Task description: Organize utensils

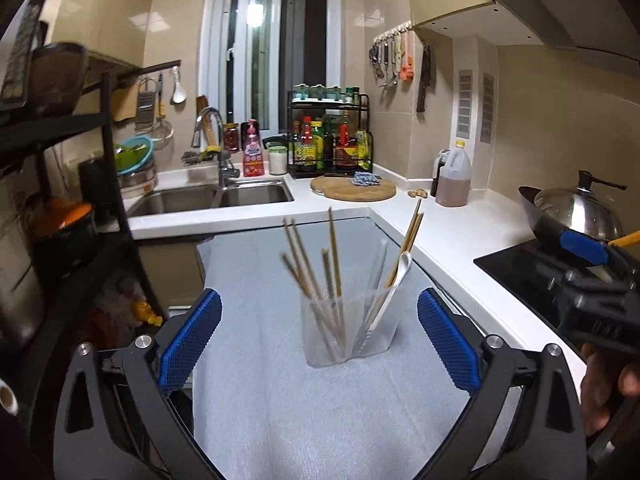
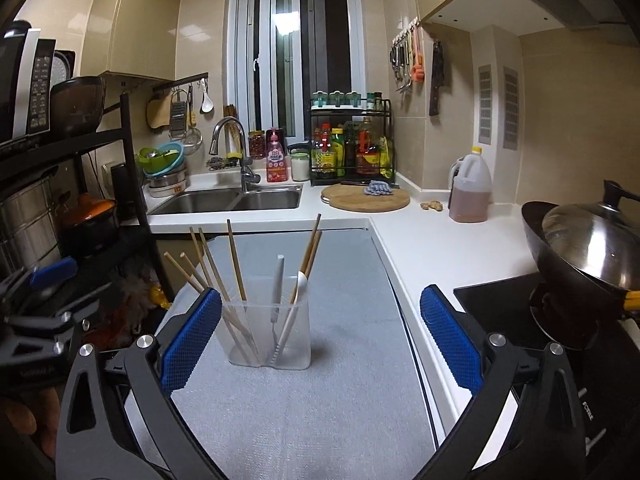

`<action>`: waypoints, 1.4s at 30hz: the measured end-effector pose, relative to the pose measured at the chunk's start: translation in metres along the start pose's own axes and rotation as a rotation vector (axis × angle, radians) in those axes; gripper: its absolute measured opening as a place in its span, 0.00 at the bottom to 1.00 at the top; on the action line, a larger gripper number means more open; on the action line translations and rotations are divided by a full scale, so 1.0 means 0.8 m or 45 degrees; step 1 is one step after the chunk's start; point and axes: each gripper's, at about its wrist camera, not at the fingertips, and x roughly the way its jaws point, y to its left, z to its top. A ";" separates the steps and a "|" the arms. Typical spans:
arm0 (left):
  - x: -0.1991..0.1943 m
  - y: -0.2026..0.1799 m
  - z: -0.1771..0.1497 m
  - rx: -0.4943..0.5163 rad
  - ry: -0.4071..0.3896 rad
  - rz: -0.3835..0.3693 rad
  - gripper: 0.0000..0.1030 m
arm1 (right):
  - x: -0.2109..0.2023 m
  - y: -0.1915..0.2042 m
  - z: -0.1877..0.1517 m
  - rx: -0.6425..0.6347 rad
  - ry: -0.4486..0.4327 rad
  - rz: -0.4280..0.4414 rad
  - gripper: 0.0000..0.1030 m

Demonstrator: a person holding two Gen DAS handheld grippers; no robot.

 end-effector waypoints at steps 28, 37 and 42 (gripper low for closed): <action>0.046 -0.002 -0.082 -0.096 0.122 0.100 0.93 | 0.048 -0.009 -0.086 0.028 0.113 -0.044 0.95; 0.048 -0.002 -0.086 -0.100 0.129 0.107 0.93 | 0.044 -0.012 -0.083 0.038 0.106 -0.043 0.95; 0.049 -0.001 -0.084 -0.102 0.130 0.100 0.93 | 0.042 -0.010 -0.081 0.019 0.096 -0.041 0.95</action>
